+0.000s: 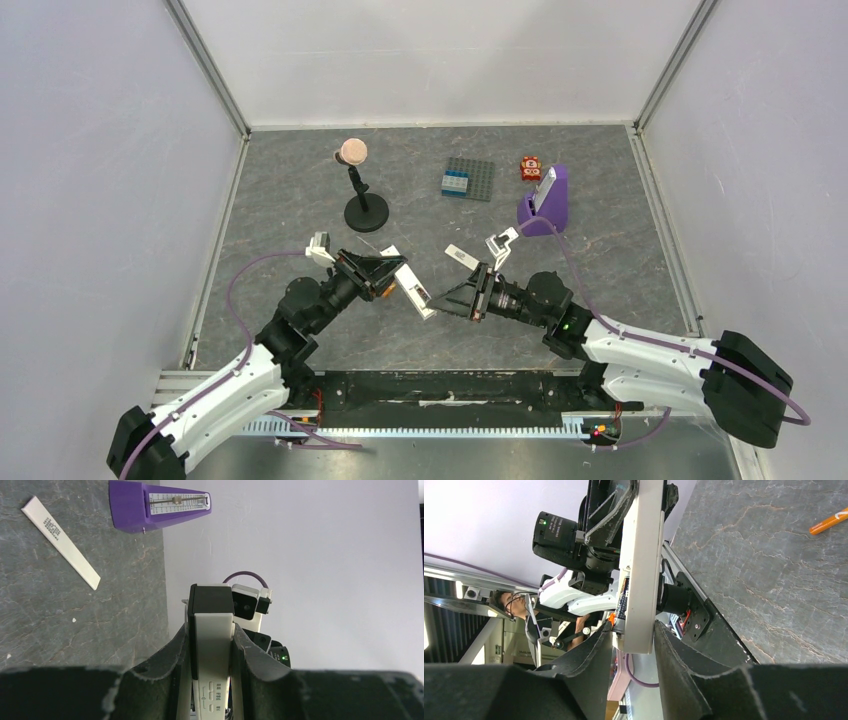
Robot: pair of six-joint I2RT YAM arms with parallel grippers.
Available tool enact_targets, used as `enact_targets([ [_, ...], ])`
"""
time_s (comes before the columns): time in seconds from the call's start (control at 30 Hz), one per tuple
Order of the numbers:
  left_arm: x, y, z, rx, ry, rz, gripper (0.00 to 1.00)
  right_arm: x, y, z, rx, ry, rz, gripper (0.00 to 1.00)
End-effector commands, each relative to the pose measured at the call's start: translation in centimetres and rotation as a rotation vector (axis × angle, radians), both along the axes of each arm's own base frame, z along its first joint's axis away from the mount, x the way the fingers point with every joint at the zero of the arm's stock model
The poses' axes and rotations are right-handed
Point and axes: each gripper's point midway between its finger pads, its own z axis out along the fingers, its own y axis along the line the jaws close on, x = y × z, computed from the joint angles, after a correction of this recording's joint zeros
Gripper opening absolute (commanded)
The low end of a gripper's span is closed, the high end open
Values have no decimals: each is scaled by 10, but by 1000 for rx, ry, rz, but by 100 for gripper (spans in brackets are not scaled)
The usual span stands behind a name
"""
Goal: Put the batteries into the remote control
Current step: Load the battery into the remote control.
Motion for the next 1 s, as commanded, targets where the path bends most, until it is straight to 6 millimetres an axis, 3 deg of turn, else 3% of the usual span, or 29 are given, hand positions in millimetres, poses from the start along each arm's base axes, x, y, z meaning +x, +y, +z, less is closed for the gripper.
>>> enact_targets([
  [0.0, -4, -3, 20, -67, -38, -26, 2, 0, 0, 25, 82, -43, 6, 37],
  [0.37, -6, -8, 19, -17, -75, -54, 2, 2, 11, 28, 91, -25, 32, 30],
  [0.57, -7, -10, 21, 67, -136, -69, 2, 7, 15, 13, 22, 18, 16, 30],
  [0.8, -9, -6, 27, 143, -246, -56, 2, 9, 11, 2, -11, 27, 0, 57],
  [0.97, -1, 11, 18, 260, -280, 30, 2, 10, 7, -1, -45, -6, -18, 76],
])
